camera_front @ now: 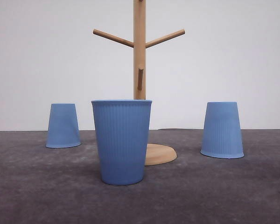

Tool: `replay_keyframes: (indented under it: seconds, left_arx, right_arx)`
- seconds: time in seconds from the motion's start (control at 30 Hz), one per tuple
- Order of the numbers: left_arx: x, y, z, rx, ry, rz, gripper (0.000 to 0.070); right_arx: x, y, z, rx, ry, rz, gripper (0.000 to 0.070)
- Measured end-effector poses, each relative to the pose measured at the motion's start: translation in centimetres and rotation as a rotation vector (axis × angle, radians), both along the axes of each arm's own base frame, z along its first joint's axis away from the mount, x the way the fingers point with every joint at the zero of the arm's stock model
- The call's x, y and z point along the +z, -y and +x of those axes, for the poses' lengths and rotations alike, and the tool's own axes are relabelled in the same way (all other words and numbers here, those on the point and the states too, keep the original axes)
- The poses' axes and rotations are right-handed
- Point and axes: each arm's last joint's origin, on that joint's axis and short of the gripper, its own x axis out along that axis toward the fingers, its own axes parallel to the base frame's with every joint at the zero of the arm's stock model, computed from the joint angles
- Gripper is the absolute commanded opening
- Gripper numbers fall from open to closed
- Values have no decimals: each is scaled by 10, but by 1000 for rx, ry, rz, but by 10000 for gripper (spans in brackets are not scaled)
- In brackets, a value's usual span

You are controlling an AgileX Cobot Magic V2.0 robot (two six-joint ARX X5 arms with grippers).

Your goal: Place three cups

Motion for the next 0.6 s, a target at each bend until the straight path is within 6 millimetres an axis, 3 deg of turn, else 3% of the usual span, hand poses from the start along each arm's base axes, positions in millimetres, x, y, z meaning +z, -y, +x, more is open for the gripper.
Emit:
replay_keyframes:
  seconds: [0.1, 0.17, 0.2, 0.27, 0.33, 0.6]
  left_arx:
    - [0, 8, 2, -44, 4, 52, 3]
    - [0, 10, 2, -61, 10, 66, 30]
    - [0, 10, 2, -67, 13, 70, 100]
    - [2, 10, 1, -71, 19, 72, 334]
    - [3, 10, 1, -71, 24, 71, 464]
    - [3, 10, 1, -65, 21, 63, 464]
  right_arx:
    - [0, -4, 0, 18, 9, -18, 9]
    - [0, -6, -1, 29, 12, -29, 75]
    - [0, -6, -1, 30, 13, -34, 143]
    - [0, -6, -1, 30, 15, -40, 306]
    - [0, -6, -1, 30, 17, -43, 399]
    - [0, -6, -1, 29, 17, -44, 416]
